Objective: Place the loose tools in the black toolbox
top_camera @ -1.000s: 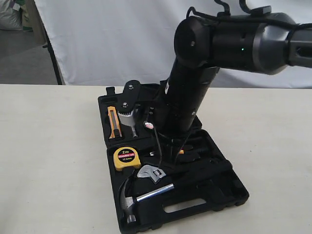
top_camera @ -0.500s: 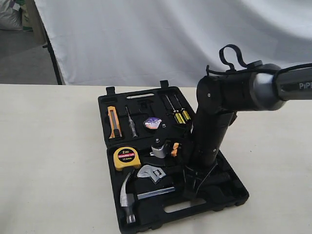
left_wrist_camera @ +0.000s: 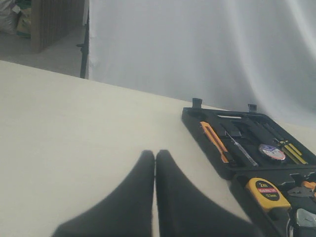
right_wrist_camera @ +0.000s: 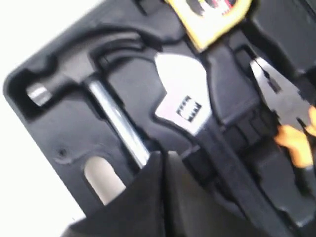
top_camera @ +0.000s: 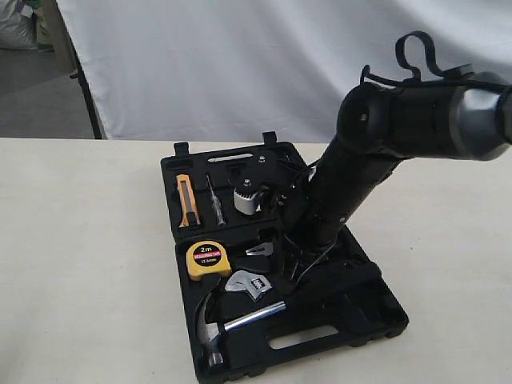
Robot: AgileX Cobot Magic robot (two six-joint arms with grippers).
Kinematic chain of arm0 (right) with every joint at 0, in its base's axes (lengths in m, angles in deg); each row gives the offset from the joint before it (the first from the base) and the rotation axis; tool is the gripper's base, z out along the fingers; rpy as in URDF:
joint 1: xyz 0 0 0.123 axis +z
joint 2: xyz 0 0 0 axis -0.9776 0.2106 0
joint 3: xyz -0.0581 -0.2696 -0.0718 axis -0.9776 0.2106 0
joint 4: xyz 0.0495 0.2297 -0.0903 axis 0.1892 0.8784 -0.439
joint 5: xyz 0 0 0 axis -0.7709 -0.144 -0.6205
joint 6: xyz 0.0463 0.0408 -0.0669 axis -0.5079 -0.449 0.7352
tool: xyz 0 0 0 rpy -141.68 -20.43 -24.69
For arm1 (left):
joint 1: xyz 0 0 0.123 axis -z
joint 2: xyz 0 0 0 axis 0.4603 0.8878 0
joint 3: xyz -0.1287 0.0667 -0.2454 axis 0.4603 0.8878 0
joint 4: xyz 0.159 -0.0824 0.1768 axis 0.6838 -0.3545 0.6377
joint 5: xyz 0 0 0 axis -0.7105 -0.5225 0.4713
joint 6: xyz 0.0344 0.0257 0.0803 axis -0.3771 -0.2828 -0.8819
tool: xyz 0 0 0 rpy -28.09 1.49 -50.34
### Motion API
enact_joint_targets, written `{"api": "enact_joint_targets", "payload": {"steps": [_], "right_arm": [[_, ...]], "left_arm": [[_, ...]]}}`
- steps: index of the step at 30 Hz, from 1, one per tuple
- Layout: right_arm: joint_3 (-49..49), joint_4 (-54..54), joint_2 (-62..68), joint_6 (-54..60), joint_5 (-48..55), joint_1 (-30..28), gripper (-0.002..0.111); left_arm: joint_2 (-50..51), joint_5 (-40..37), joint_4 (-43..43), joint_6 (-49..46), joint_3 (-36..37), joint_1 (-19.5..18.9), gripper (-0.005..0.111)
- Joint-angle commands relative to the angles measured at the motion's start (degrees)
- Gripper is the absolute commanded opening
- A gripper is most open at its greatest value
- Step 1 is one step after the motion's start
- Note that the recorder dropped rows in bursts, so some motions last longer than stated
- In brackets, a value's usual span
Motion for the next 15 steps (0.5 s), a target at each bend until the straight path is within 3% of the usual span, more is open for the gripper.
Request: {"api": "enact_joint_targets", "payload": {"steps": [1,15], "right_arm": [[-0.07,3.24,1.99,2.75,-0.08,-0.26,0.0],[0.04,2.82,14.27,2.75,2.71,-0.26,0.0]], "left_arm": [[-0.18,0.41,0.25,0.27,-0.15,-1.45,0.001],[-0.18,0.41,0.25,0.27,-0.15,-1.45,0.001]]}}
